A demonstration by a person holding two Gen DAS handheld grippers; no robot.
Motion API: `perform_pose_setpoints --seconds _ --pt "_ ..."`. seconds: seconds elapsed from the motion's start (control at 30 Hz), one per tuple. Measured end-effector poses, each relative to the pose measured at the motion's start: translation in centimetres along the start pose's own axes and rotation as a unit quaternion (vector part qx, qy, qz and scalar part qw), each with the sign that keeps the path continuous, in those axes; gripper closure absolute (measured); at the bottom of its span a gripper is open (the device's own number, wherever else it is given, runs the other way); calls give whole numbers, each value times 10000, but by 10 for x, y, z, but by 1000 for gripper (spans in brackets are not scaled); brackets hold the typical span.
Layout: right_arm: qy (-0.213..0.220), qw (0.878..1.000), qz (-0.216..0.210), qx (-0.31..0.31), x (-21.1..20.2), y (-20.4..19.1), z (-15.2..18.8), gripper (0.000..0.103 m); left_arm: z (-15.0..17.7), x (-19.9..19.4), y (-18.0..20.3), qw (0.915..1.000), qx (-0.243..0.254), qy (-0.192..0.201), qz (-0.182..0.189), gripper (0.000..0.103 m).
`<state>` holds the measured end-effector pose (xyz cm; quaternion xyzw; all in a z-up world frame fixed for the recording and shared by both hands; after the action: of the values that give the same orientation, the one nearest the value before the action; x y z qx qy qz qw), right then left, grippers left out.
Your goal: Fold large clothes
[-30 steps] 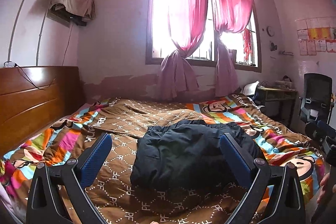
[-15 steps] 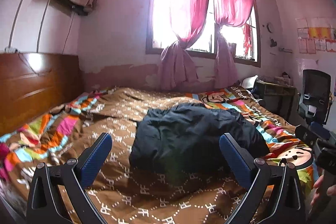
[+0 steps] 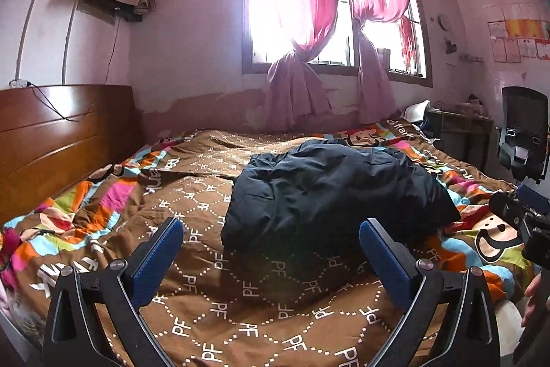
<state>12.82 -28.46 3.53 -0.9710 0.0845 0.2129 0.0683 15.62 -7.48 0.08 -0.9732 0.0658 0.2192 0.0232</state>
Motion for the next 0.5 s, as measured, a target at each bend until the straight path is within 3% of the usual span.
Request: perform_pose_setpoints --seconds 0.5 --pt "-301 9994 144 1 13 4 29 1 32 16 3 9993 9 -346 116 0"
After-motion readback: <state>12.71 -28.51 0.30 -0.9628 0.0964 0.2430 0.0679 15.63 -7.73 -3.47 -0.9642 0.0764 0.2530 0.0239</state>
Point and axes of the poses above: each gripper's, at about its wrist camera, not at the fingertips, and x roughly the way its jaws point, y to its right, z to its underside, the point moved 8 cm from there along x, roughly the way its jaws point, and after that the axes turned 9 degrees about -y, right-handed, at the moved point
